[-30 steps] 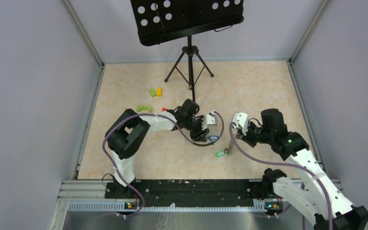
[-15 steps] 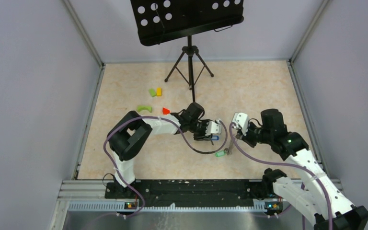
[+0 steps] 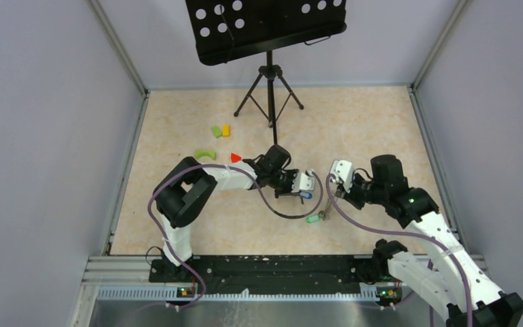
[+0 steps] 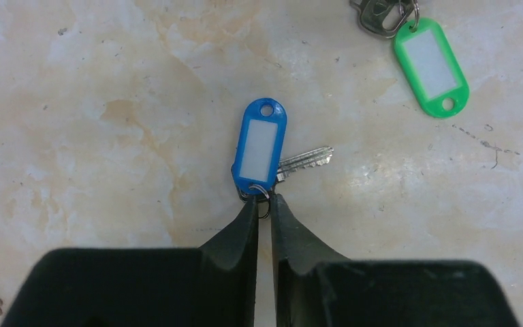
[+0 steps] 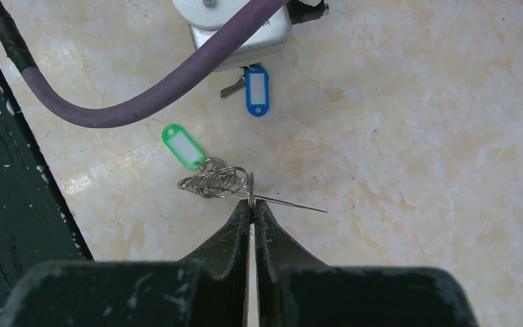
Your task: Put the keys on the keyring
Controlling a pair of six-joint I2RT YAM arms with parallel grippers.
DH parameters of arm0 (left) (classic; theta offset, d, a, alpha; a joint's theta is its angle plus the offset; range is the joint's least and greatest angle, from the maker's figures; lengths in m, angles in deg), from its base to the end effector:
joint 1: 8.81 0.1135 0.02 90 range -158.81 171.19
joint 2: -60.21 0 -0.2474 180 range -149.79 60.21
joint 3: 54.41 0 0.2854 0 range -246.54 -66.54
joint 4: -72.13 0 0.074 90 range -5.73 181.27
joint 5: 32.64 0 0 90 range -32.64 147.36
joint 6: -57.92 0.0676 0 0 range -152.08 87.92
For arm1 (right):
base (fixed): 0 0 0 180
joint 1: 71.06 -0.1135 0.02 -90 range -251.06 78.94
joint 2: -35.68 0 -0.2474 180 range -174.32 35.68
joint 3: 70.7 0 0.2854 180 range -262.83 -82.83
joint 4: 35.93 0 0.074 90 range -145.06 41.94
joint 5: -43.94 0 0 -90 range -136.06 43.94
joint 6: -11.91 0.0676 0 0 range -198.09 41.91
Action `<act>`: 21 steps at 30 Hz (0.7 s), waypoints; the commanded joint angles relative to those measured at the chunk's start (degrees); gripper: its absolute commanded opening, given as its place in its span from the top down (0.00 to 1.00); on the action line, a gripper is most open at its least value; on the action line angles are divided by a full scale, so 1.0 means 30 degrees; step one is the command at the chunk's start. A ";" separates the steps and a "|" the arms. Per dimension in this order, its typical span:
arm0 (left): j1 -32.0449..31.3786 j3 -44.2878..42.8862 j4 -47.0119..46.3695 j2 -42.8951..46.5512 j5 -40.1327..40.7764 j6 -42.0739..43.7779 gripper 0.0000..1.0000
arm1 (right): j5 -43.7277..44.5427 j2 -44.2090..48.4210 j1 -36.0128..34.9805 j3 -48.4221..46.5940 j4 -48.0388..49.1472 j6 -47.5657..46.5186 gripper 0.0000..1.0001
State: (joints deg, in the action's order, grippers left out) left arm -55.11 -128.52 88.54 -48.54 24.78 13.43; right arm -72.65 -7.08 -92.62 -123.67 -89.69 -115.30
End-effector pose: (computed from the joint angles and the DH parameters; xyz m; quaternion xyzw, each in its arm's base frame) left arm 0.2615 -0.3264 0.0837 0.7150 0.5625 -0.2667 0.3182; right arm 0.1904 0.1078 0.2394 -0.5178 0.7348 0.1571 0.4090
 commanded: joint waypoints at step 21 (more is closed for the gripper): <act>0.0142 -0.1252 -0.0246 -0.0452 -0.0081 -0.1286 0.87 | -0.0043 0.0128 0.0181 0.0019 0.0350 0.0304 1.00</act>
State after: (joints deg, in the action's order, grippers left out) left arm -54.98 -130.68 89.15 -49.85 24.08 10.88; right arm -72.63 -7.08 -92.62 -123.67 -89.69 -114.95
